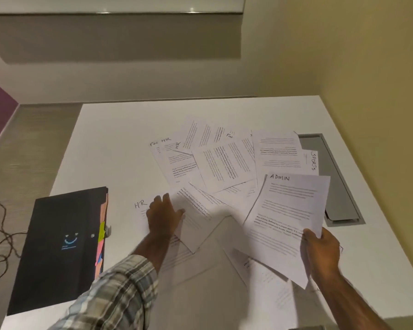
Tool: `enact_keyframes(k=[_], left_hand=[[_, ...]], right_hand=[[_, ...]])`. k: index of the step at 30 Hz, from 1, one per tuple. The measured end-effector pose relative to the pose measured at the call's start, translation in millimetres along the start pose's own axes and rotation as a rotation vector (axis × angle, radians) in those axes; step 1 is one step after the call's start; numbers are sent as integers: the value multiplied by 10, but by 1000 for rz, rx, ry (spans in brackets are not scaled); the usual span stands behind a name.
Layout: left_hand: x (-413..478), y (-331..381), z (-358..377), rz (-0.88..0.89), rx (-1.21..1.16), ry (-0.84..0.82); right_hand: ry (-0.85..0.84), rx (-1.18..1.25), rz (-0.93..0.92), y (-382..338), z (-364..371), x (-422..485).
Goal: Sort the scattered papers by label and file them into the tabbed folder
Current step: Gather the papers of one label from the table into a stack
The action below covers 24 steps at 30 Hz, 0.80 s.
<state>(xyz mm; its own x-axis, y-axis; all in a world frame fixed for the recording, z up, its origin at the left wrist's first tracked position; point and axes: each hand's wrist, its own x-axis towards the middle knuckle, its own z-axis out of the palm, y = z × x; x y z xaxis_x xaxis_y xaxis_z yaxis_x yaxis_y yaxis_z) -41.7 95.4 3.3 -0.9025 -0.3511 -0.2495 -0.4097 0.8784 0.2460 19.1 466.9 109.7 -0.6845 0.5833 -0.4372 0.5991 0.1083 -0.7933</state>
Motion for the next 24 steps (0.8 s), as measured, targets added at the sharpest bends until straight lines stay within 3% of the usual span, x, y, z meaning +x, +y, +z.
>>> enact_keyframes(k=[9, 14, 18, 22, 24], left_hand=[[251, 112, -61, -12, 106, -43], [100, -170, -204, -276, -404, -92], [-266, -633, -218, -412, -517, -72], [-570, -947, -193, -473, -494, -101], [-621, -991, -178, -490, -352, -12]], right_hand=[[9, 58, 18, -232, 247, -108], [1, 130, 6, -363, 414, -126], [-20, 140, 4, -352, 581, -96], [-59, 139, 7, -376, 723, -103], [-67, 143, 15, -387, 774, -96]])
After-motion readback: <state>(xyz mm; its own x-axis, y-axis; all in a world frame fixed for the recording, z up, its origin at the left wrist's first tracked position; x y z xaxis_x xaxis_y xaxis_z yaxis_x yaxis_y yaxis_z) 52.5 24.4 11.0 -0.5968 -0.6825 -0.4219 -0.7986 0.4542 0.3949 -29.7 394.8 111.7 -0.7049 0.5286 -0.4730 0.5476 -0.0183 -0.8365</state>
